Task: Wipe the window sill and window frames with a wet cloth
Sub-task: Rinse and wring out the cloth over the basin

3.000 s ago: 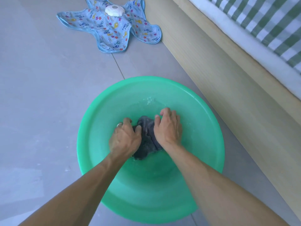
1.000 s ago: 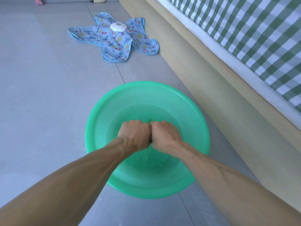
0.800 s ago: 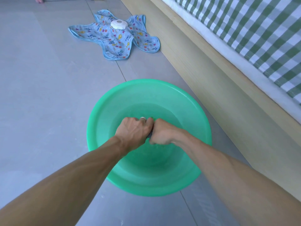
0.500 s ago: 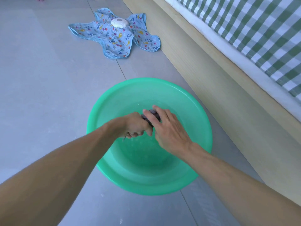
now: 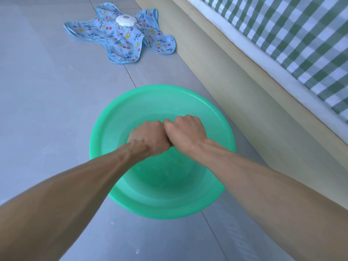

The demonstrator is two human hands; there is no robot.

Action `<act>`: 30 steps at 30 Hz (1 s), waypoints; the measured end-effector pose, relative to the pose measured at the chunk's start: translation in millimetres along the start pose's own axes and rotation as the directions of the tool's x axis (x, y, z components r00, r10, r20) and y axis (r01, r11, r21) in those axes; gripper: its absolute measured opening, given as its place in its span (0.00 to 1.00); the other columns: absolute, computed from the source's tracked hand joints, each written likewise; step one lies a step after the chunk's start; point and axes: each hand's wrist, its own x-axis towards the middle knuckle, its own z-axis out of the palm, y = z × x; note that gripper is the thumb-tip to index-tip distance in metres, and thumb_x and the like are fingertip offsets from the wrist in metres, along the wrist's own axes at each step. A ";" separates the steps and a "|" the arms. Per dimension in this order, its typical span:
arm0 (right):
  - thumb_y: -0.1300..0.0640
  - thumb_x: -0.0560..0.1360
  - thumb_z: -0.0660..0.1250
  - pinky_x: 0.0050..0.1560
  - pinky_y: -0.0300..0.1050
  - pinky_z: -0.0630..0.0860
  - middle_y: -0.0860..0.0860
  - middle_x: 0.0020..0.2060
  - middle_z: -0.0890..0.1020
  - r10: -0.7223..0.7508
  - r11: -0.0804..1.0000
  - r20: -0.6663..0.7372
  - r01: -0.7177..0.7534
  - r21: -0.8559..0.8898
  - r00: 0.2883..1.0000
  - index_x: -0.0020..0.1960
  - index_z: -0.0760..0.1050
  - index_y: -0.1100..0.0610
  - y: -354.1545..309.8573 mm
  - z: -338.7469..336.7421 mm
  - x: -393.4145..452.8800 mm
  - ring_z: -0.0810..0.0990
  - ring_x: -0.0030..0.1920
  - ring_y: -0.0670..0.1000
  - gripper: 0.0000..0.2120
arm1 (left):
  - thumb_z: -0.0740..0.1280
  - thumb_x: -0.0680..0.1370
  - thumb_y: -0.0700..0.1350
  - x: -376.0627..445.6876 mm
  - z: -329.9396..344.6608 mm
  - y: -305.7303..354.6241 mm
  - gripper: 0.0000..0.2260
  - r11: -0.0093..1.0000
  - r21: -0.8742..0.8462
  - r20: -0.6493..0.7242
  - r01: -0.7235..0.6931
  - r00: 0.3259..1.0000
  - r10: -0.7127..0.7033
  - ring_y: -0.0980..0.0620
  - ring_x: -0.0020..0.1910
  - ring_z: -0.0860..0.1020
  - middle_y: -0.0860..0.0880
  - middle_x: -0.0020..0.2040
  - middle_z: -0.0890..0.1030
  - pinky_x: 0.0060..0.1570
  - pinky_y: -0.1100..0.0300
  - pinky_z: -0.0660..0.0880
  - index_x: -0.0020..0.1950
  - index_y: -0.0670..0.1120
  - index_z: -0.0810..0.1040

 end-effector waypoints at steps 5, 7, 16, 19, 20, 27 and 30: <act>0.63 0.75 0.61 0.42 0.48 0.64 0.58 0.54 0.81 0.159 0.981 0.008 -0.159 0.116 0.987 0.57 0.77 0.56 2.9 -17.1 12.7 0.79 0.55 0.61 0.13 | 0.63 0.75 0.46 8.8 -22.5 5.4 0.11 0.977 0.211 -0.155 -0.011 0.987 0.044 0.38 0.52 0.79 0.40 0.54 0.80 0.44 0.53 0.71 0.56 0.45 0.78; 0.63 0.74 0.62 0.42 0.47 0.65 0.57 0.53 0.81 0.201 0.967 0.003 -0.199 0.159 0.980 0.56 0.78 0.56 4.9 -26.7 19.0 0.80 0.54 0.61 0.13 | 0.63 0.75 0.45 12.6 -32.0 4.3 0.11 0.964 0.266 -0.178 -0.028 0.981 0.078 0.37 0.53 0.79 0.39 0.54 0.80 0.44 0.53 0.70 0.56 0.45 0.78; 0.62 0.72 0.64 0.40 0.47 0.68 0.53 0.40 0.72 0.301 0.855 0.080 -0.306 0.419 0.950 0.45 0.71 0.52 7.1 -60.6 28.5 0.72 0.42 0.59 0.06 | 0.62 0.77 0.44 16.5 -68.1 -0.3 0.09 0.885 0.460 -0.256 -0.076 0.943 0.214 0.37 0.50 0.78 0.39 0.51 0.79 0.41 0.54 0.65 0.55 0.44 0.76; 0.61 0.72 0.65 0.40 0.47 0.69 0.52 0.41 0.72 0.306 0.831 0.103 -0.318 0.457 0.946 0.46 0.70 0.52 6.1 -65.4 26.8 0.72 0.42 0.59 0.07 | 0.61 0.77 0.44 13.5 -72.1 -0.6 0.09 0.868 0.490 -0.256 -0.075 0.940 0.226 0.37 0.50 0.78 0.40 0.51 0.79 0.40 0.54 0.65 0.55 0.45 0.76; 0.61 0.72 0.65 0.40 0.47 0.69 0.52 0.42 0.72 0.305 0.827 0.108 -0.319 0.462 0.946 0.46 0.70 0.52 5.0 -66.4 25.3 0.72 0.42 0.59 0.07 | 0.61 0.77 0.45 11.6 -72.7 -0.7 0.09 0.863 0.499 -0.253 -0.076 0.940 0.230 0.37 0.49 0.78 0.40 0.51 0.80 0.40 0.54 0.65 0.55 0.45 0.76; 0.61 0.72 0.65 0.40 0.46 0.69 0.52 0.41 0.73 0.309 0.834 0.123 -0.331 0.441 0.943 0.46 0.69 0.52 1.6 -69.7 18.9 0.72 0.41 0.58 0.07 | 0.61 0.77 0.46 3.2 -73.6 2.6 0.07 0.855 0.514 -0.249 -0.077 0.940 0.234 0.39 0.49 0.79 0.43 0.49 0.80 0.40 0.56 0.66 0.51 0.48 0.77; 0.61 0.72 0.65 0.40 0.46 0.69 0.51 0.42 0.73 0.326 0.832 0.129 -0.349 0.431 0.937 0.47 0.70 0.51 2.2 -74.9 15.1 0.73 0.42 0.58 0.07 | 0.60 0.77 0.47 2.8 -74.4 5.8 0.07 0.846 0.528 -0.251 -0.073 0.938 0.238 0.39 0.49 0.79 0.44 0.49 0.80 0.40 0.56 0.65 0.51 0.49 0.77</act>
